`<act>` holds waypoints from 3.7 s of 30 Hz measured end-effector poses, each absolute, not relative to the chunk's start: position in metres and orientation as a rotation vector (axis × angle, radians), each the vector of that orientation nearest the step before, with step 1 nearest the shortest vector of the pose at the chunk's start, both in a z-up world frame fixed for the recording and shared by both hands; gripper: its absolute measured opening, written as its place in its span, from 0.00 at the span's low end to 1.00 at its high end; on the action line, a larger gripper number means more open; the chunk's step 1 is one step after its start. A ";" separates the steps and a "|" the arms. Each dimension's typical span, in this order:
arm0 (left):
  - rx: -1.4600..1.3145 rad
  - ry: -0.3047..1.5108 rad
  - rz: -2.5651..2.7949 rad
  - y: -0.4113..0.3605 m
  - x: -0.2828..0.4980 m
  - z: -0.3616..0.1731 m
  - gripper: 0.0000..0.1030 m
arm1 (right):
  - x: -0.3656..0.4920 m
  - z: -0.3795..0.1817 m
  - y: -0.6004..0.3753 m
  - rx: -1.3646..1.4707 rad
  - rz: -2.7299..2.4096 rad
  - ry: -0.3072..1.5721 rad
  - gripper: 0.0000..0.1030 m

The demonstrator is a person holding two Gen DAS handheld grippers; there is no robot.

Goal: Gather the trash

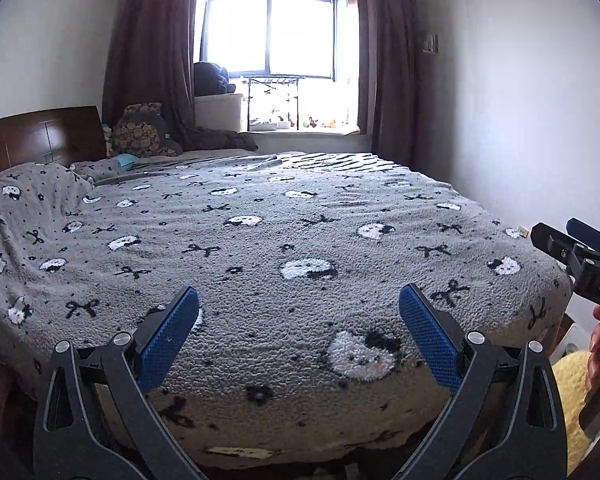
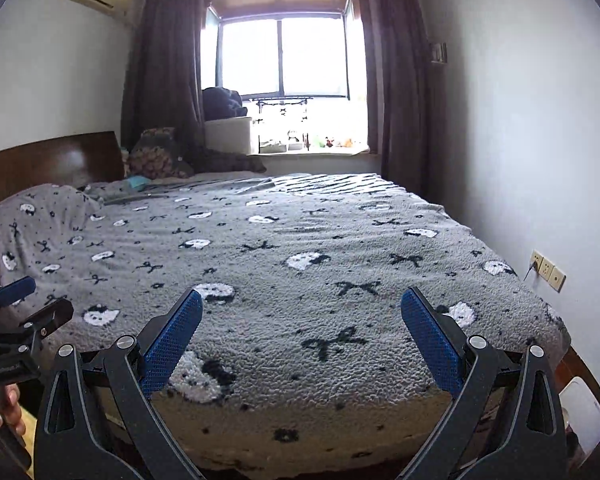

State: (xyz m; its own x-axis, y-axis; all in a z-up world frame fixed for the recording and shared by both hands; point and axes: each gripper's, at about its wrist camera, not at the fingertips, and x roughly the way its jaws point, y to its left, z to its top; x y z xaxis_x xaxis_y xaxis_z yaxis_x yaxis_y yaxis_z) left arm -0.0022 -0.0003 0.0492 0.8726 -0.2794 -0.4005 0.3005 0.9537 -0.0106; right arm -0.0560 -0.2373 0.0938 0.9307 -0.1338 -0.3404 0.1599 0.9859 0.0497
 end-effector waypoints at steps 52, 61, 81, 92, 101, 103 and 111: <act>0.029 0.412 -0.263 0.012 -0.001 0.045 0.92 | -0.050 0.079 -0.224 0.085 -0.117 0.373 0.97; 0.030 0.413 -0.264 0.012 -0.001 0.045 0.92 | -0.051 0.079 -0.224 0.089 -0.116 0.371 0.97; 0.036 0.412 -0.267 0.009 -0.001 0.044 0.92 | -0.052 0.078 -0.223 0.090 -0.114 0.372 0.97; -0.015 0.445 -0.249 0.017 0.004 0.041 0.92 | -0.049 0.077 -0.222 0.089 -0.118 0.386 0.97; 0.013 0.448 -0.234 0.014 0.002 0.038 0.92 | -0.049 0.076 -0.222 0.092 -0.120 0.388 0.97; 0.011 0.455 -0.238 0.014 0.003 0.038 0.92 | -0.049 0.076 -0.222 0.091 -0.119 0.388 0.97; 0.023 0.486 -0.210 0.013 0.009 0.036 0.92 | -0.048 0.075 -0.221 0.087 -0.117 0.391 0.97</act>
